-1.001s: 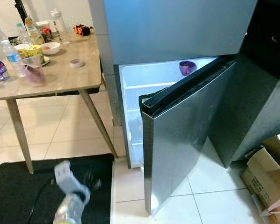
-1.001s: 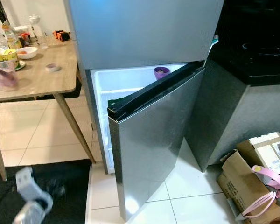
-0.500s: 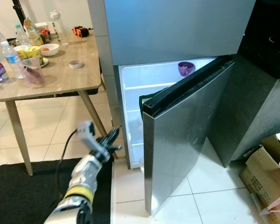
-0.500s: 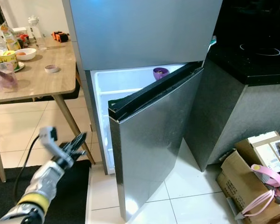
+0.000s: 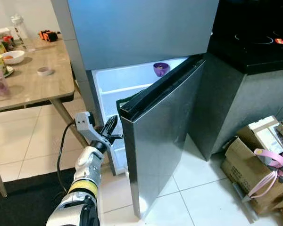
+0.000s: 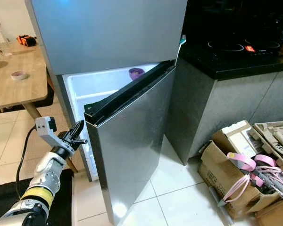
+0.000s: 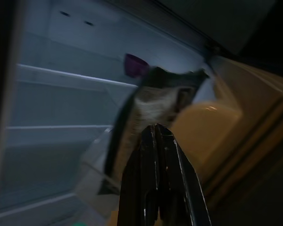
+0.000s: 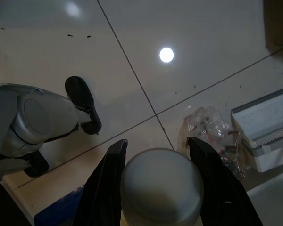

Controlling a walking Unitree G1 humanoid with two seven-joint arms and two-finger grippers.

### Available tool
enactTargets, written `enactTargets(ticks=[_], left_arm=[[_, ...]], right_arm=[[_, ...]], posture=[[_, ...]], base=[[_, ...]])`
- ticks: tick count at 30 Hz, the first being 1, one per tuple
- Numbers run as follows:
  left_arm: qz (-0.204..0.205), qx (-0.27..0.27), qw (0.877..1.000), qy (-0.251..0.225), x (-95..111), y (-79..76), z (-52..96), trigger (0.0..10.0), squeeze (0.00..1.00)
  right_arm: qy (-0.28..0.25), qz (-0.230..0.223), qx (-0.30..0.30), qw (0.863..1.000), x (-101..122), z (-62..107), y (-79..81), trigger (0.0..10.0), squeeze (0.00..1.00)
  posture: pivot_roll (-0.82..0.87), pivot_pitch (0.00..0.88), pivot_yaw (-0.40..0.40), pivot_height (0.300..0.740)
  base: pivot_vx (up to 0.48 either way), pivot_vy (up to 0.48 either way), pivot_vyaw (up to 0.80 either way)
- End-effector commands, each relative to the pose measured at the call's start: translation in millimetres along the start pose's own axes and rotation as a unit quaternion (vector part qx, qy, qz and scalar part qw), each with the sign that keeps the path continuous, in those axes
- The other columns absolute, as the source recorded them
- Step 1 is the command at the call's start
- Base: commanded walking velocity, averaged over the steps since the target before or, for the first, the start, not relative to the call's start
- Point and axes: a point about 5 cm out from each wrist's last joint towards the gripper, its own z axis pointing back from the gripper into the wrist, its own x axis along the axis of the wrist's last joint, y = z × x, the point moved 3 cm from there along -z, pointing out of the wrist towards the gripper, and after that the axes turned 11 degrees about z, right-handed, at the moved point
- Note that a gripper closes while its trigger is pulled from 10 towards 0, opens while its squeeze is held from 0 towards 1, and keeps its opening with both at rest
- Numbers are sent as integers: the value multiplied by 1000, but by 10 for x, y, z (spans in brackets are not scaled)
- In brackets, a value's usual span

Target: Restocking fridge

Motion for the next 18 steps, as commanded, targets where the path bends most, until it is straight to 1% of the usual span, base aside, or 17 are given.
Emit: enactTargets(ticks=[1, 2, 3, 4, 5, 6, 7, 8, 9, 10, 11, 13, 15, 16, 17, 18], left_arm=[[-6, 24, 999, -20, 12, 41, 37, 10000, 0], [-6, 33, 999, -27, 31, 55, 37, 10000, 0], [6, 52, 998, -41, 66, 100, 40, 10000, 0], [6, 52, 998, -41, 66, 100, 40, 10000, 0], [20, 63, 997, -46, 76, 125, 39, 10000, 0], [20, 63, 997, -46, 76, 125, 39, 10000, 0], [35, 62, 997, -41, 50, 121, 29, 10000, 0], [52, 43, 997, -26, -14, 66, 7, 10000, 0], [52, 43, 997, -26, -14, 66, 7, 10000, 0], [63, 22, 998, -7, -89, -4, -14, 10000, 0], [63, 22, 998, -7, -89, -4, -14, 10000, 0], [87, -15, 995, 35, -267, -139, -36, 10000, 0], [107, -30, 991, 71, -421, -223, -37, 10000, 0], [107, -30, 991, 71, -421, -223, -37, 10000, 0], [112, -33, 990, 80, -464, -248, -36, 10000, 0], [152, -61, 981, 99, -557, -353, -35, 10000, 0]], right_arm=[[-2, -6, -1, 1000, 4, 2, -13, 10000, 0], [-2, -6, -1, 1000, 5, 2, -13, 10000, 0], [-3, -7, -1, 1000, 7, 2, -12, 10000, 0], [-3, -7, -1, 1000, 7, 2, -12, 10000, 0], [-3, -8, -1, 1000, 8, 1, -12, 10000, 0], [-3, -8, -1, 1000, 8, 1, -12, 10000, 0], [-2, -7, -2, 1000, 8, 1, -14, 10000, 0], [-2, -7, -3, 1000, 7, 1, -17, 10000, 0], [-2, -7, -3, 1000, 7, 1, -17, 10000, 0], [-1, -6, -5, 1000, 4, 2, -22, 10000, 0], [-1, -6, -5, 1000, 4, 2, -22, 10000, 0], [3, -3, -10, 1000, -6, 4, -37, 10000, 0], [5, -1, -12, 1000, -15, 6, -44, 10000, 0], [5, -1, -12, 1000, -15, 6, -44, 10000, 0], [5, -2, -12, 1000, -17, 6, -44, 10000, 0], [5, -4, -12, 1000, -20, 7, -43, 10000, 0]], posture=[[-115, 39, 13, 740], [-115, 39, 13, 740], [-115, 39, 13, 740], [-115, 39, 13, 740], [-116, 40, 11, 740], [-116, 40, 11, 740], [-116, 40, 11, 740], [-116, 40, 11, 740], [-116, 40, 11, 740], [-116, 40, 11, 740], [-116, 40, 11, 740], [-116, 40, 11, 740], [-116, 40, 11, 740], [-116, 40, 11, 740], [-116, 40, 11, 740], [-124, 40, 13, 740]], base=[[0, 0, 0], [0, 0, 0], [0, 0, 0], [0, 0, 0], [0, 0, 0], [0, 0, 0], [0, 0, 0], [0, 0, 0], [0, 0, 0], [0, 0, 0], [0, 0, 0], [0, 0, 0], [0, 0, 0], [0, 0, 0], [0, 0, 0], [0, 0, 0]])
